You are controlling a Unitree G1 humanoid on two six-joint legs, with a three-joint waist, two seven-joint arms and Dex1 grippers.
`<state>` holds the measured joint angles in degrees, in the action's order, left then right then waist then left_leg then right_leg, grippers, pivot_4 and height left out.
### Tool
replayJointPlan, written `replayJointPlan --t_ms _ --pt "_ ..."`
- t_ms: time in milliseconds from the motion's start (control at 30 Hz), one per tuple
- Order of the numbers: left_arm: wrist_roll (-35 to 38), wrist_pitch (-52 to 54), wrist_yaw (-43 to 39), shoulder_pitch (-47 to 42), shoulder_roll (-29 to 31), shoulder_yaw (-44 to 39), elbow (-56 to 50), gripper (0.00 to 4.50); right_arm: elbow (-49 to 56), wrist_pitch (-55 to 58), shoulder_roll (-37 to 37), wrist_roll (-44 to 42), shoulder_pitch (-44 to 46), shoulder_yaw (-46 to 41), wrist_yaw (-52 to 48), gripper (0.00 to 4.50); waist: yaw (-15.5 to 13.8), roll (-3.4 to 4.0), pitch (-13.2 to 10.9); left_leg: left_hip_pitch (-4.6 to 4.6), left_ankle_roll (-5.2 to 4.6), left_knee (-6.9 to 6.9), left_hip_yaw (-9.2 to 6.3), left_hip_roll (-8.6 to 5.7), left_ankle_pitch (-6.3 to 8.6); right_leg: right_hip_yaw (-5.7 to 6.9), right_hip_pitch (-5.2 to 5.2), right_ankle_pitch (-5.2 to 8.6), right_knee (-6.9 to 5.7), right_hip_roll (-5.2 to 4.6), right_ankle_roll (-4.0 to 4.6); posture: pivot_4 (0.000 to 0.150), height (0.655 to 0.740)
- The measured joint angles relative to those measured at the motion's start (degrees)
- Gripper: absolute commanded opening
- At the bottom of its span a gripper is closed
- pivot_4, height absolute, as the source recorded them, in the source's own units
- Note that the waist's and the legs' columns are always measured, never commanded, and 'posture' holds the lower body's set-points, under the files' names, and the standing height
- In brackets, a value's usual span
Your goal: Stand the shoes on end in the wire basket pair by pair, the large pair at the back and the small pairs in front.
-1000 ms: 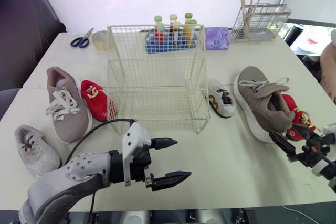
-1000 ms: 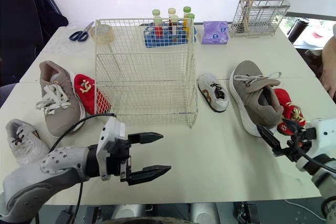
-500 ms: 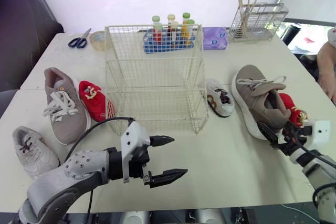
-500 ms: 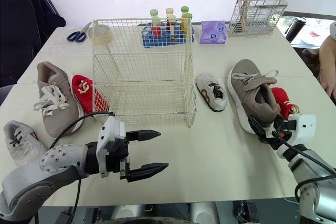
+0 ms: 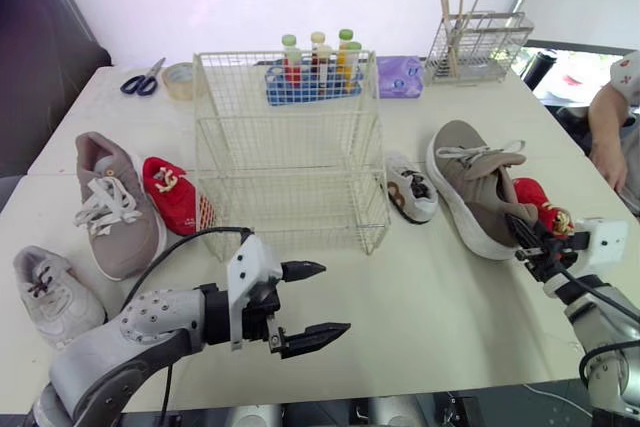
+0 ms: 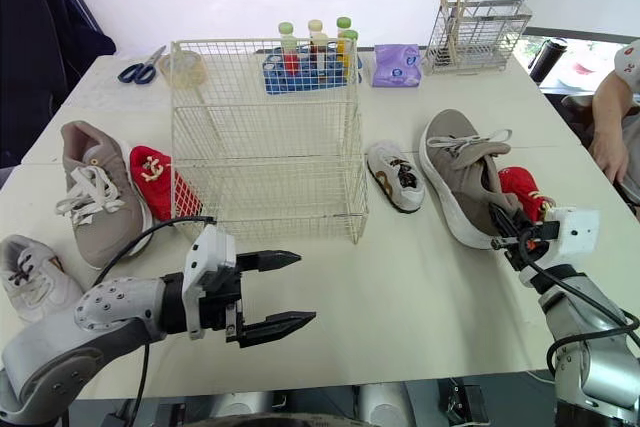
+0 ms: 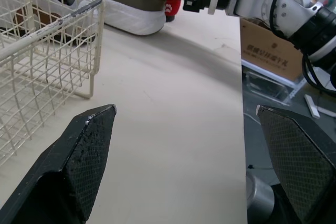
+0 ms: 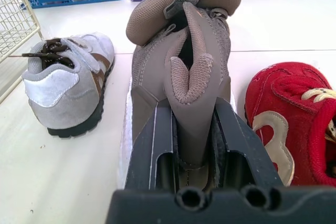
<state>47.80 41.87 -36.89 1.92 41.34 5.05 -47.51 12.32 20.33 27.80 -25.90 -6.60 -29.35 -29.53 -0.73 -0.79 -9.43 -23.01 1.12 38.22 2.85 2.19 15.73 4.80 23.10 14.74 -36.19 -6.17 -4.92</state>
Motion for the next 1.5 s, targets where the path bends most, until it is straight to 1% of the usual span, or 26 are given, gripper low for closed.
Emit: replayJointPlan --t_ms 133,233,300,400,500,600,667,800,900,967,1100,1233,1267,1367,1433,1500 --pt "-0.8 -0.4 -2.2 -0.7 0.9 -0.1 2.3 4.50 -3.0 0.1 5.1 -0.5 1.0 -0.8 -3.3 0.53 0.0 0.05 0.0 -0.01 0.00 0.00 0.02 -0.01 0.00 -0.03 0.02 -0.01 0.02 0.01 0.02 0.150 0.7400" --pt "-1.2 -1.1 -4.4 -2.4 1.5 -0.2 4.3 4.50 -7.3 0.2 10.8 -1.6 3.8 -1.9 -7.0 0.53 -0.1 0.35 -0.2 -0.07 -0.01 0.01 0.10 -0.04 0.00 -0.12 0.10 -0.03 0.03 0.00 0.04 0.150 0.7400" --pt "-1.1 -1.2 -5.7 -3.1 1.9 -0.3 5.3 4.50 -10.6 0.5 15.3 -2.5 6.6 -2.8 -9.8 0.53 0.0 0.71 -0.4 -0.20 -0.03 0.01 0.13 -0.06 0.00 -0.14 0.24 -0.04 0.03 0.01 0.02 0.150 0.7400" --pt "-0.8 -0.9 -7.2 -5.2 3.0 -1.0 7.0 4.50 -13.2 1.9 24.0 -4.5 13.3 -4.0 -15.0 0.53 0.1 1.35 -0.8 -0.28 -0.05 0.00 0.21 -0.08 -0.01 -0.18 0.41 -0.14 -0.02 0.02 -0.16 0.150 0.7400" --pt "0.3 -0.1 -8.4 -7.2 3.6 -2.2 7.5 4.50 -14.2 4.1 33.3 -7.4 21.8 -4.8 -20.7 0.53 0.1 1.42 -0.8 -0.29 -0.05 -0.11 0.19 0.07 -0.01 -0.18 0.46 -0.17 -0.03 0.27 -0.21 0.150 0.7400" --pt "1.4 0.7 -9.2 -7.4 4.2 -2.6 8.0 4.50 -15.2 4.9 40.6 -9.2 28.2 -4.0 -26.9 0.53 0.0 1.37 -0.8 -0.30 -0.05 -0.13 0.13 0.28 -0.01 -0.17 0.45 -0.16 -0.01 0.51 -0.19 0.150 0.7400" --pt "2.1 1.7 -9.5 -7.1 4.8 -3.6 8.1 4.50 -16.4 5.1 44.0 -9.6 31.9 -1.9 -31.4 0.53 0.0 1.30 -0.9 -0.33 -0.04 -0.13 0.08 0.31 -0.01 -0.17 0.43 -0.15 0.03 0.55 -0.18 0.150 0.7400" --pt "5.5 3.3 -9.6 -5.9 6.6 -7.1 8.0 4.50 -21.1 7.0 51.1 -11.5 43.4 5.7 -40.3 0.53 0.1 1.47 -1.0 -0.39 -0.04 -0.10 0.25 0.30 -0.01 -0.46 0.61 -0.13 0.05 0.52 -0.13 0.150 0.7400" --pt "7.8 4.2 -9.9 -4.3 7.5 -9.8 8.1 4.50 -20.9 10.3 52.7 -15.3 53.9 9.4 -44.7 0.53 0.2 1.40 -1.0 -0.39 -0.02 -0.12 0.24 0.33 0.00 -0.47 0.66 -0.07 0.05 0.55 -0.02 0.150 0.7400" --pt "9.2 4.8 -9.7 -3.5 7.7 -11.7 8.1 4.50 -19.2 12.7 53.0 -17.9 58.6 11.3 -47.7 0.53 0.2 1.37 -1.0 -0.40 -0.02 -0.13 0.25 0.34 0.00 -0.49 0.68 -0.07 0.05 0.55 -0.02 0.150 0.7400" --pt "11.5 5.6 -9.1 -0.9 8.3 -14.6 8.0 4.50 -15.7 15.6 51.6 -20.6 64.6 16.4 -53.7 0.53 0.2 1.32 -1.1 -0.40 -0.01 -0.10 0.27 0.35 0.01 -0.60 0.71 -0.09 0.05 0.54 0.00 0.150 0.7400" --pt "15.5 7.0 -7.6 0.2 9.3 -18.4 8.0 4.50 -11.4 14.9 48.2 -22.9 70.8 24.0 -61.7 0.53 0.2 1.29 -1.1 -0.40 -0.01 -0.10 0.33 0.35 0.00 -0.69 0.78 -0.18 -0.01 0.55 -0.14 0.150 0.7400" --pt "16.3 7.4 -7.3 0.2 9.5 -19.0 8.0 4.50 -10.7 14.4 47.8 -23.2 71.4 25.2 -62.4 0.53 0.1 1.27 -1.1 -0.40 -0.01 -0.10 0.32 0.35 0.00 -0.68 0.78 -0.18 -0.01 0.55 -0.14 0.150 0.7400" --pt "23.1 10.0 -5.2 2.3 12.6 -24.2 7.5 4.50 -10.2 7.8 46.6 -25.0 76.6 34.4 -62.8 0.53 0.2 1.15 -1.2 -0.43 0.00 -0.07 0.36 0.36 0.00 -0.74 0.85 -0.19 -0.03 0.55 -0.13 0.150 0.7400" --pt "28.3 12.0 -3.7 6.4 15.2 -29.8 6.7 4.50 -10.6 0.7 46.2 -25.8 81.3 41.6 -62.8 0.53 0.4 1.12 -1.2 -0.43 0.00 -0.09 0.42 0.36 0.00 -0.83 0.91 -0.19 -0.02 0.55 -0.13 0.150 0.7400" --pt "32.1 13.0 -2.4 9.6 16.1 -33.9 6.2 4.50 -11.9 -5.0 45.9 -26.6 84.6 47.2 -62.6 0.53 0.7 1.08 -1.2 -0.43 0.00 -0.10 0.47 0.36 0.01 -0.88 0.94 -0.19 -0.03 0.55 -0.13 0.150 0.7400"
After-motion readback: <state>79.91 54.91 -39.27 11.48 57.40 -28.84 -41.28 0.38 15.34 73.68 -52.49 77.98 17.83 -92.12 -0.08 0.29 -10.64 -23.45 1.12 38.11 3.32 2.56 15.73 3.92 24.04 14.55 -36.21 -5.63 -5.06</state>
